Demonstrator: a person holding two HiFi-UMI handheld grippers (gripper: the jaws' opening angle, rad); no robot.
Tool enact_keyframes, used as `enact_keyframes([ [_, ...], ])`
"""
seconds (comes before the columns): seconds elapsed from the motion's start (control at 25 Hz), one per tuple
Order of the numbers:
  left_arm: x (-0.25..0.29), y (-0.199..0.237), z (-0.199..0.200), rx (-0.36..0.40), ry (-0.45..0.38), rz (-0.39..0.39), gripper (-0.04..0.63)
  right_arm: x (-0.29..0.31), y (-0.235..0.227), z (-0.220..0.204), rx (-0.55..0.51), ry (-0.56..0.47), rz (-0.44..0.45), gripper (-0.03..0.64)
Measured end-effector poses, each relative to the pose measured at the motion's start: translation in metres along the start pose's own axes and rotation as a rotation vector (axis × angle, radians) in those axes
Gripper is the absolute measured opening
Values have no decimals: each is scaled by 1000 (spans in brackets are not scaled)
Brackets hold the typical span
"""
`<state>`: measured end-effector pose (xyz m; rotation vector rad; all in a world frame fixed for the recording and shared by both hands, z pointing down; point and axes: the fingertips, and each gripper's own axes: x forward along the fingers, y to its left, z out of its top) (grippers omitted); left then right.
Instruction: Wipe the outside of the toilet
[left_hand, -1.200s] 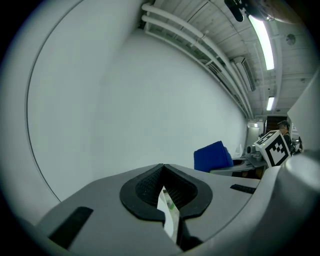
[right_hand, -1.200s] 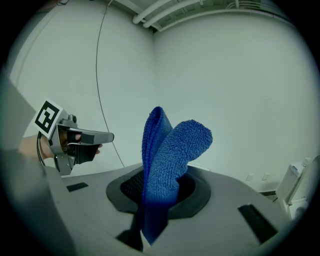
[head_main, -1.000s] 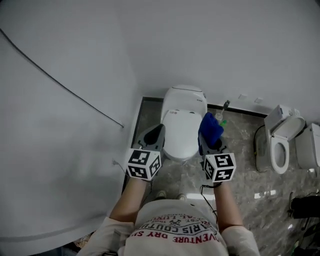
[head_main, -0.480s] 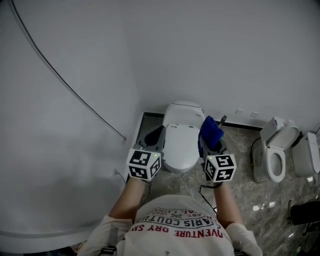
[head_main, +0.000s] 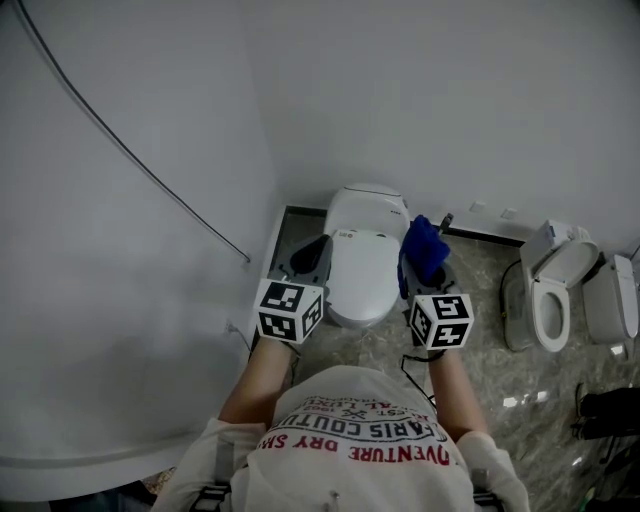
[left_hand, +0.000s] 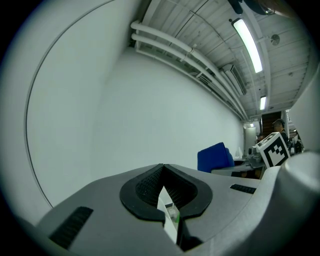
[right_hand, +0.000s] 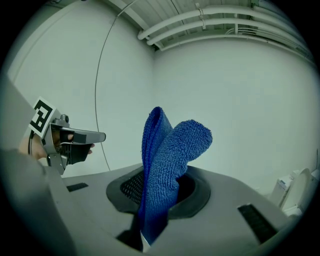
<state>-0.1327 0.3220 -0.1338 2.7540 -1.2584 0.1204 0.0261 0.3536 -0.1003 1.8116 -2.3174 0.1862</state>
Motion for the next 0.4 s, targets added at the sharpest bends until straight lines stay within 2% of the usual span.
enact_keyframes([
  [0.4, 7, -6, 2, -3, 1, -7, 6, 4, -4, 2, -8, 5, 23, 75],
])
